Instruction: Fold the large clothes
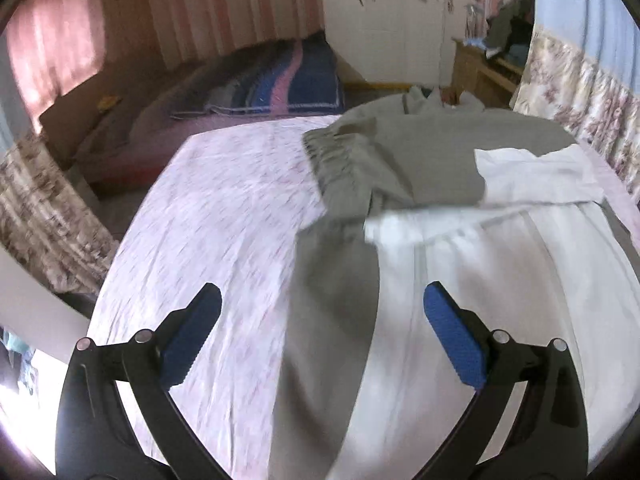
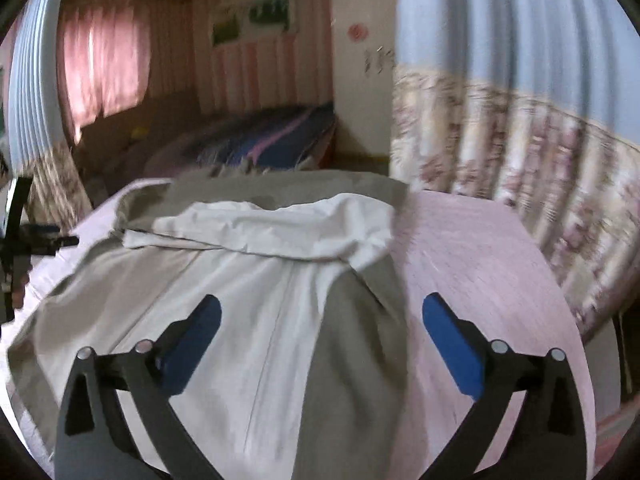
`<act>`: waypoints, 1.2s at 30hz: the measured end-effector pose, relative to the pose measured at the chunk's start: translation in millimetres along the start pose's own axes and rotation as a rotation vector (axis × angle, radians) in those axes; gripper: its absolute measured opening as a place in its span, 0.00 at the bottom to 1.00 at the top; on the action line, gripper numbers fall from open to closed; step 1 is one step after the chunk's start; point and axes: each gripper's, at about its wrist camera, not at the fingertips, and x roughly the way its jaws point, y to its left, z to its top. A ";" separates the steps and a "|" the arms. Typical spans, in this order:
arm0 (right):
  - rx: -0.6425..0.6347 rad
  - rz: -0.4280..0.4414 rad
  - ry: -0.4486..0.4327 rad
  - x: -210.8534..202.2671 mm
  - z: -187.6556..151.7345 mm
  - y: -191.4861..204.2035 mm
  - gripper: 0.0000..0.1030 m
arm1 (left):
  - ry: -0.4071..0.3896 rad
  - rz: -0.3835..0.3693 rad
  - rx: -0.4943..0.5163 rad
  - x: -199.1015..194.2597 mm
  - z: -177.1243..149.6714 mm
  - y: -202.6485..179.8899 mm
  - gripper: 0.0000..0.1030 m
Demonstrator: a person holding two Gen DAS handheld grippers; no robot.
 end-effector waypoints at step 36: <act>0.197 -0.253 0.026 -101.2 -132.9 18.0 0.98 | -0.116 -0.073 -0.321 -91.8 -177.4 83.7 0.97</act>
